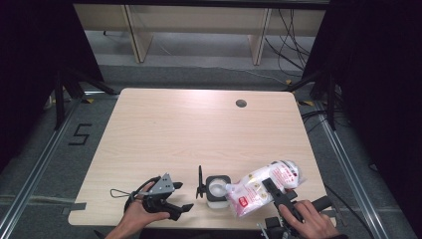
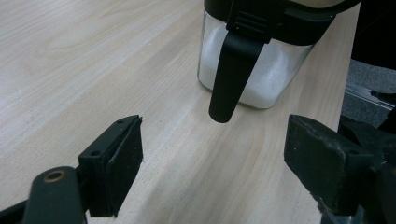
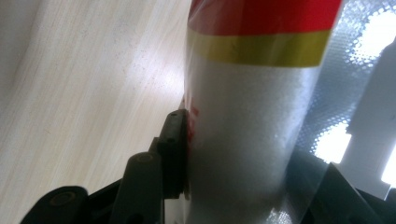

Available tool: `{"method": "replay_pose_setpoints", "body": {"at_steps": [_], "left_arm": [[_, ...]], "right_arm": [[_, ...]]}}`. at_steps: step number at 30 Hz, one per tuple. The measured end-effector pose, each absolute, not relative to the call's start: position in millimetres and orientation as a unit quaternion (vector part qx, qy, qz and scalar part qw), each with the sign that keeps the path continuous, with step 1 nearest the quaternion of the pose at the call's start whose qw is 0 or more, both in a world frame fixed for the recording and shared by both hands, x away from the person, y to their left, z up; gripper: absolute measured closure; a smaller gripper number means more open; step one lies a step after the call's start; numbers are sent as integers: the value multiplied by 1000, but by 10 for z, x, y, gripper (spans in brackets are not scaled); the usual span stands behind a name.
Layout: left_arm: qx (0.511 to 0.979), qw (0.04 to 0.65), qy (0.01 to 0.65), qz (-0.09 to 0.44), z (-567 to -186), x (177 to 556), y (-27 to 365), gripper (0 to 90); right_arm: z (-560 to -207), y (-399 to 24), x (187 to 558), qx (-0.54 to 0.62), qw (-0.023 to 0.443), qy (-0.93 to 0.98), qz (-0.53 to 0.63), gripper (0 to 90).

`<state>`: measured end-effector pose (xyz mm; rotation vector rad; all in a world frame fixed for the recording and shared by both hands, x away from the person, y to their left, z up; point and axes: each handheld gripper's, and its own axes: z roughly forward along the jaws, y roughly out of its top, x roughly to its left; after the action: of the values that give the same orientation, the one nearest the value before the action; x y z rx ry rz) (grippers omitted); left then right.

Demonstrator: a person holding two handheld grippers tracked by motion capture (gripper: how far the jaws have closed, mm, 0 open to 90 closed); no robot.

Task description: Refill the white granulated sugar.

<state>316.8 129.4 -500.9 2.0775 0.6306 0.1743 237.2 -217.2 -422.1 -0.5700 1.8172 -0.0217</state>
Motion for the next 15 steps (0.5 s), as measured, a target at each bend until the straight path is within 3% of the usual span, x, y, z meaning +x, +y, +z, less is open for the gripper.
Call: {"method": "replay_pose_setpoints", "body": {"at_steps": [15], "left_arm": [[845, 462, 258, 73, -5006, 3164, 1295, 192]], "right_arm": [[-4230, -2168, 2359, -241, 583, 776, -21, 608]]}}
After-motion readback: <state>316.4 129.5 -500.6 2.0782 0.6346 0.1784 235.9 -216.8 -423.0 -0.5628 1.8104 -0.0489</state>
